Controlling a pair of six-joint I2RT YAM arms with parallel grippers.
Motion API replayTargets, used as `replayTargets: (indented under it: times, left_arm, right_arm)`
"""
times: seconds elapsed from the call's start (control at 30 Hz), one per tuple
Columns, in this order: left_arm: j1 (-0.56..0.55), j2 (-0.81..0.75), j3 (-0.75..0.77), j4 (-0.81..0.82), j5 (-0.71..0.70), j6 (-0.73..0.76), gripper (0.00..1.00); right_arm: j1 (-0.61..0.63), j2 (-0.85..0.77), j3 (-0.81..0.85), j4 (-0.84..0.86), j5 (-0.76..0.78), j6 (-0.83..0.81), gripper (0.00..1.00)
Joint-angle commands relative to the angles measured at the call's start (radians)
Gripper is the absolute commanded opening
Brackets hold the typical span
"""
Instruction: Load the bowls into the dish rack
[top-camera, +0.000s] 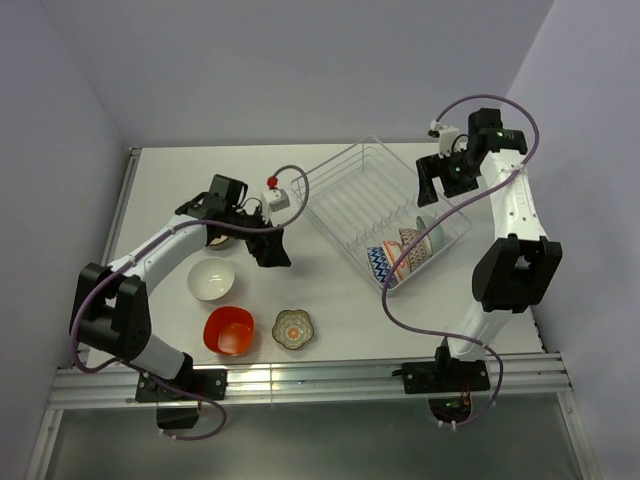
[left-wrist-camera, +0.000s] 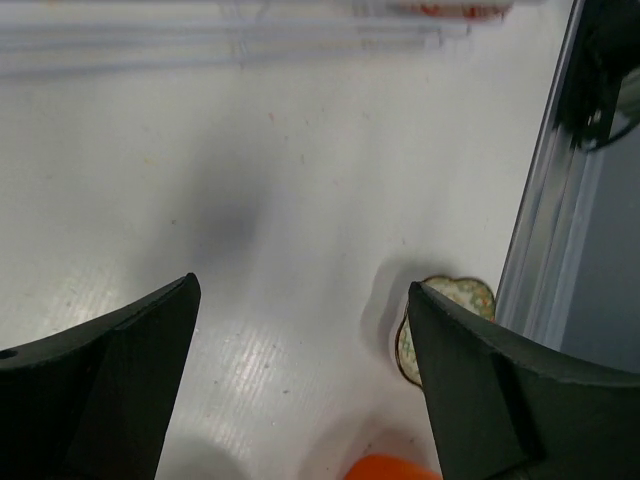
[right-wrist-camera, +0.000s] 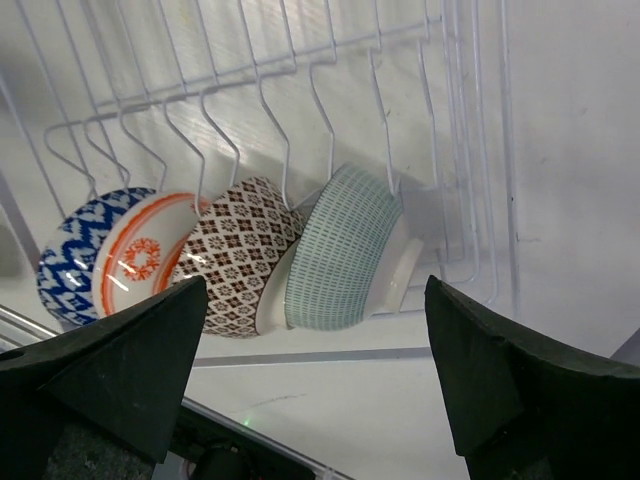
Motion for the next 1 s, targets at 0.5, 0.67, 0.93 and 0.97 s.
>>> replayTargets:
  times: [0.5, 0.67, 0.93, 0.97]
  left_arm:
    - [-0.225, 0.133, -0.080, -0.226, -0.082, 0.423, 0.77]
    - [-0.243, 0.151, -0.111, -0.244, -0.115, 0.498, 0.74]
    - [-0.262, 0.170, -0.131, -0.239, -0.124, 0.543, 0.62]
    - [-0.262, 0.174, -0.129, -0.242, -0.122, 0.541, 0.58]
  right_arm:
    - [-0.006, -0.090, 0.214, -0.043, -0.177, 0.186, 0.97]
    - [-0.006, -0.100, 0.199, -0.040, -0.179, 0.198, 0.98]
    - [-0.007, -0.106, 0.166, -0.034, -0.182, 0.207, 0.98]
    - [-0.007, -0.109, 0.162, -0.032, -0.182, 0.213, 0.98]
